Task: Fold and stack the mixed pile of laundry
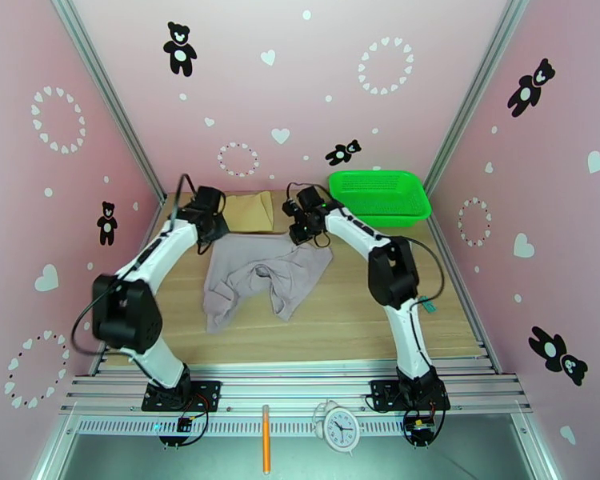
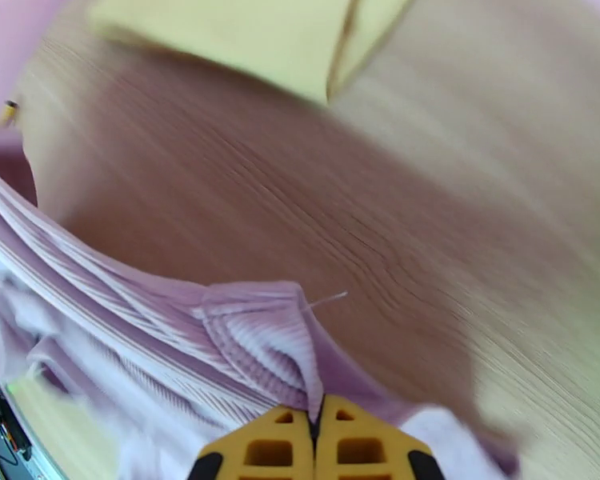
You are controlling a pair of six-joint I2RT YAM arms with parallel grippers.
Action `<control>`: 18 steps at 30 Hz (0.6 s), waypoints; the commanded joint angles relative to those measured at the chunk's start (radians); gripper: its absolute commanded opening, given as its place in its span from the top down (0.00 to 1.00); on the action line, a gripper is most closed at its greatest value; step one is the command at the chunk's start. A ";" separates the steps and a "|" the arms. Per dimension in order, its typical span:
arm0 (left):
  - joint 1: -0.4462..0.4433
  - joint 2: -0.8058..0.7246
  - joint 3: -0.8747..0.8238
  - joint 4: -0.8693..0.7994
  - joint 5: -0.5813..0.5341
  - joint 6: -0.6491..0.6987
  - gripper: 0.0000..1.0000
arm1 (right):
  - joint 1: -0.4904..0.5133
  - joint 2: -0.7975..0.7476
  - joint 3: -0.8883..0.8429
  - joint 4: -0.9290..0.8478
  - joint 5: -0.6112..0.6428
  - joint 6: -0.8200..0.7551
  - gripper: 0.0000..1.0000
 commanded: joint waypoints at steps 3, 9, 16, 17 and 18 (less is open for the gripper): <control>0.007 -0.177 0.070 -0.144 -0.061 0.054 1.00 | -0.003 -0.323 -0.159 0.085 0.090 0.004 1.00; -0.005 -0.303 0.108 -0.212 -0.024 0.061 1.00 | 0.018 -0.565 -0.335 0.168 0.102 0.006 1.00; -0.065 -0.351 0.265 -0.329 0.102 0.093 1.00 | 0.026 -0.814 -0.429 0.111 0.191 0.007 1.00; -0.076 -0.349 0.295 -0.354 0.126 0.095 1.00 | 0.028 -0.853 -0.432 0.087 0.205 0.011 1.00; -0.088 -0.345 0.331 -0.388 0.136 0.098 1.00 | 0.028 -0.887 -0.430 0.058 0.212 0.015 1.00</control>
